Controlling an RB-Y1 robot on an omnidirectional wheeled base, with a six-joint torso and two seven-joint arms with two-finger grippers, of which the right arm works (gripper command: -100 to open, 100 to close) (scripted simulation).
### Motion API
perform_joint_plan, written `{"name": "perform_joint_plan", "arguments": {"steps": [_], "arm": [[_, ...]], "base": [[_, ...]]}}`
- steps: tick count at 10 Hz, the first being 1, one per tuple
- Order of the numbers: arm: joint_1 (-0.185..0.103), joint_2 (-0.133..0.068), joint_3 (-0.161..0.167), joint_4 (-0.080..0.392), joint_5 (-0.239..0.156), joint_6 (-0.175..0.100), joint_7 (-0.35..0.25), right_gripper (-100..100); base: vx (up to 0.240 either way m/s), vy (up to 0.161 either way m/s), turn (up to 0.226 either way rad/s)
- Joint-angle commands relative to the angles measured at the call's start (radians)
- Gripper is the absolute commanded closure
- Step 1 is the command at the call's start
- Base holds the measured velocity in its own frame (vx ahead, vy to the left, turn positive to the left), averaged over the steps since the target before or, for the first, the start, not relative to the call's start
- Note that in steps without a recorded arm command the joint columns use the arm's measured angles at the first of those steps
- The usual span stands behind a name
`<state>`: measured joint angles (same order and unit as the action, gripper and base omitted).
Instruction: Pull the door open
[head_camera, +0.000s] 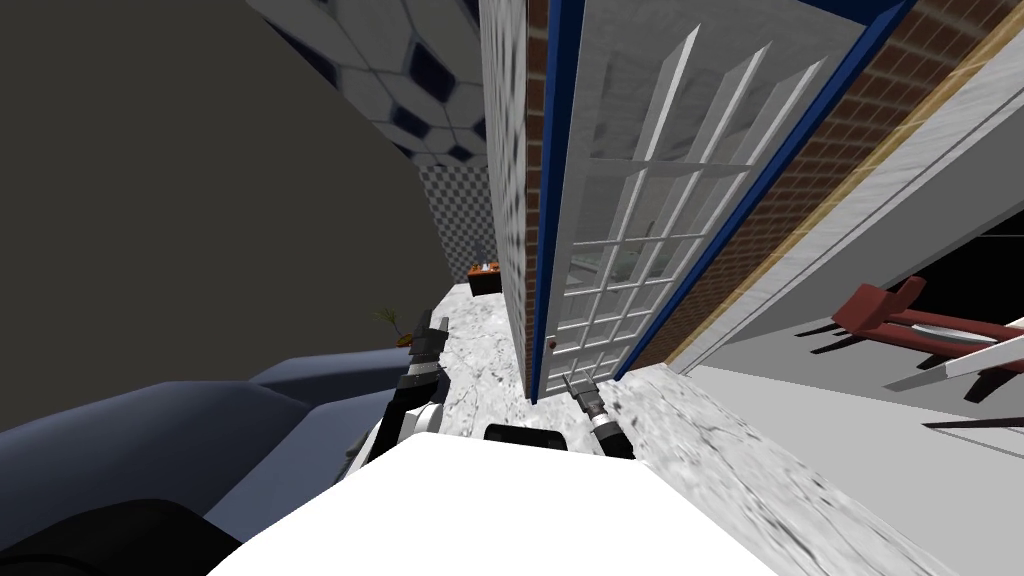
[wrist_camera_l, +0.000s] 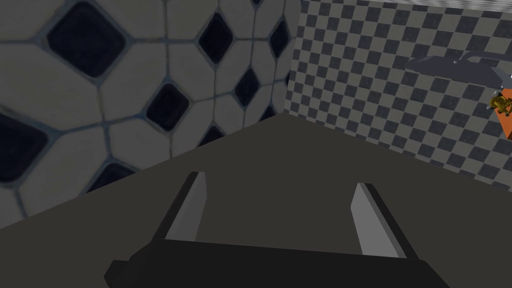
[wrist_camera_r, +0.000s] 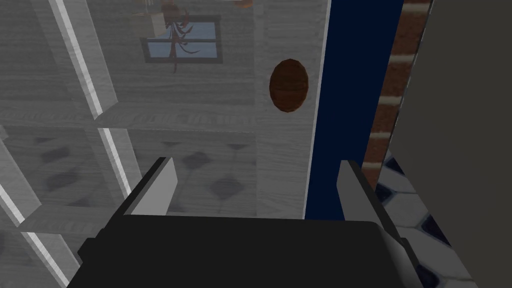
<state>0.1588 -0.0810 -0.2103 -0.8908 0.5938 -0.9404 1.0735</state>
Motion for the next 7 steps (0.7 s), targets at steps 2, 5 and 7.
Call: {"name": "perform_joint_plan", "arguments": {"steps": [2,5,7], "arm": [[-0.023,-0.031,0.009,0.041,-0.05,0.01,0.019,-100],[-0.049,-0.058,0.02,0.087,-0.102,0.018,0.041,-100],[-0.072,-0.077,0.03,0.123,-0.143,0.023,0.06,-100]], "base": [[-0.009,0.001,0.014],[-0.001,0.0,0.016],[-0.003,0.005,0.023]]}}
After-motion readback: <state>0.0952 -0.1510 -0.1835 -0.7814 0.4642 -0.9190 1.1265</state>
